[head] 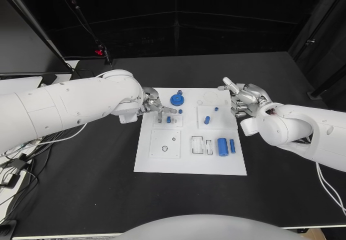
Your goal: Assemble the parts on the task board
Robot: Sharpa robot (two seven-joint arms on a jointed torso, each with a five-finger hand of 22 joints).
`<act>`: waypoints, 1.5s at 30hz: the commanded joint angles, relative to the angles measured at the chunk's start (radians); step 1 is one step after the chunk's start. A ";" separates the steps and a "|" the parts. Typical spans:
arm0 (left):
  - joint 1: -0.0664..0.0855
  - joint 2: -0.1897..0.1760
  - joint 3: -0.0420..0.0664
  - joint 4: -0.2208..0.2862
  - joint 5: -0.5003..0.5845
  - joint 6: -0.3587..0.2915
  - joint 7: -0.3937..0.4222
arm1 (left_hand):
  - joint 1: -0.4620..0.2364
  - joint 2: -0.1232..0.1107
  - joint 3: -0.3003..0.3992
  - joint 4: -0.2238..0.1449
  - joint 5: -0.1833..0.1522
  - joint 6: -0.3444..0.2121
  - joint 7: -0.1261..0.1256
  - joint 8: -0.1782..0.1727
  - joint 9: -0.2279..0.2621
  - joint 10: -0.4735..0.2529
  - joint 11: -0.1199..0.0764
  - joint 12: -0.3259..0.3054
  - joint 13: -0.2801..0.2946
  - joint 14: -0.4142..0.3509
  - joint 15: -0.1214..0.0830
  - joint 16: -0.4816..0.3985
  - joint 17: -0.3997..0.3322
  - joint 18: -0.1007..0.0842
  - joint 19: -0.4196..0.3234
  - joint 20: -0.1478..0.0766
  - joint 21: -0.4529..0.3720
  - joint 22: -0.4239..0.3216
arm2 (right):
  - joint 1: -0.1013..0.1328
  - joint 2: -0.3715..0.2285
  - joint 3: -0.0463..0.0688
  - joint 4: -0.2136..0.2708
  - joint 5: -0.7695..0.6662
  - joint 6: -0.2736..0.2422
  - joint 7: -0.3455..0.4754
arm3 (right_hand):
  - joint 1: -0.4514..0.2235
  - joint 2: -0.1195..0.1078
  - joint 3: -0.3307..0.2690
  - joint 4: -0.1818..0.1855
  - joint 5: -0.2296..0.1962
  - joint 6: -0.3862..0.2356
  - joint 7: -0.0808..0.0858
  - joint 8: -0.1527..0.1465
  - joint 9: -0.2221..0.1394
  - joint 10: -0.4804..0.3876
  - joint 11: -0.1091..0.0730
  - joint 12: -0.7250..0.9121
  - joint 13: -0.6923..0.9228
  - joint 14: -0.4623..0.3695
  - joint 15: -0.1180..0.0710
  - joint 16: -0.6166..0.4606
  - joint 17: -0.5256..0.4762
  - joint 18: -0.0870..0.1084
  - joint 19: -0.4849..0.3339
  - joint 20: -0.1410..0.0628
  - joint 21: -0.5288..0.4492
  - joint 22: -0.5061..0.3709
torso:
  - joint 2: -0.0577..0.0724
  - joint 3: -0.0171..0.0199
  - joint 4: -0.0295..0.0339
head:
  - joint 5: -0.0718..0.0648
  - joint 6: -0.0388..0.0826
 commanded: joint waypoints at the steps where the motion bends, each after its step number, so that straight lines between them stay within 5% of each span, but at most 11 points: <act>1: 0.016 -0.016 0.001 0.021 -0.004 -0.022 0.016 | 0.024 0.002 -0.004 -0.002 -0.002 -0.009 -0.003 0.009 0.007 0.104 0.001 0.002 0.263 0.105 0.001 0.001 0.263 -0.006 0.104 0.006 0.003 0.263 | 0.001 0.003 0.000 0.000 0.001 0.011 0.002 | -0.002 0.012 0.005 -0.001 0.004 -0.006 0.066 0.005 -0.001 0.104 0.000 0.003 0.263 0.102 0.004 0.002 0.263 -0.007 0.106 0.004 0.003 0.263 | 0.000 -0.0001 0.0000 | 0.006 0.008; 8: 0.054 -0.057 0.002 0.038 -0.005 -0.009 0.022 | 0.055 0.007 -0.007 -0.001 -0.001 -0.021 -0.002 0.021 0.021 0.104 0.002 0.002 0.263 0.105 0.000 0.001 0.263 -0.006 0.104 0.005 0.003 0.263 | 0.001 0.009 0.000 -0.003 0.001 0.011 0.001 | 0.000 0.013 0.005 -0.002 0.006 -0.016 0.065 0.002 -0.003 0.104 -0.001 0.003 0.263 0.102 0.002 0.002 0.263 -0.007 0.106 0.003 0.003 0.263 | 0.001 0.0004 -0.0002 | 0.022 0.027; 17: 0.064 -0.062 0.001 -0.029 -0.005 0.015 0.035 | 0.070 0.015 -0.008 0.000 0.000 -0.018 -0.004 0.031 0.028 0.104 0.001 0.002 0.263 0.105 -0.001 0.001 0.263 -0.006 0.104 0.005 0.003 0.263 | 0.001 0.016 0.000 -0.007 0.001 0.016 0.002 | 0.001 0.014 0.004 -0.002 0.005 -0.027 0.067 0.001 -0.005 0.104 -0.001 0.003 0.263 0.102 0.002 0.002 0.263 -0.007 0.106 0.002 0.003 0.263 | 0.002 -0.0023 -0.0008 | 0.048 0.045; 23: 0.058 -0.036 0.001 -0.100 -0.005 0.034 0.054 | 0.065 0.016 -0.013 0.002 0.001 -0.019 -0.004 0.033 0.031 0.104 0.001 0.002 0.263 0.105 -0.001 0.001 0.263 -0.006 0.104 0.005 0.003 0.263 | 0.000 0.023 0.000 -0.010 0.001 0.019 0.004 | 0.001 0.014 0.003 -0.002 0.006 -0.034 0.068 0.001 -0.006 0.104 0.000 0.003 0.263 0.102 0.002 0.002 0.263 -0.007 0.106 0.002 0.003 0.263 | 0.002 -0.0033 -0.0042 | 0.054 0.053; 36: 0.031 0.062 0.001 -0.230 -0.005 0.085 0.084 | 0.026 0.033 -0.039 0.004 -0.001 -0.020 -0.006 0.041 0.039 0.104 -0.001 0.002 0.263 0.105 -0.002 0.001 0.263 -0.006 0.104 0.004 0.003 0.263 | -0.004 0.031 0.000 -0.013 0.001 0.020 0.003 | 0.001 0.015 0.003 -0.002 0.006 -0.036 0.069 0.001 -0.006 0.104 0.001 0.003 0.263 0.102 0.002 0.002 0.263 -0.007 0.106 0.002 0.003 0.263 | 0.003 -0.0028 -0.0068 | 0.044 0.068; 45: 0.021 0.099 0.001 -0.286 -0.029 0.138 0.061 | 0.024 0.047 -0.041 0.002 0.001 -0.024 -0.006 0.034 0.037 0.104 -0.001 0.002 0.263 0.105 -0.002 0.001 0.263 -0.006 0.104 0.004 0.003 0.263 | -0.005 0.031 0.000 -0.011 0.001 0.020 0.003 | 0.001 0.015 0.003 -0.002 0.006 -0.036 0.069 0.001 -0.006 0.104 0.001 0.003 0.263 0.102 0.002 0.002 0.263 -0.007 0.106 0.002 0.003 0.263 | 0.003 -0.0015 -0.0040 | 0.039 0.067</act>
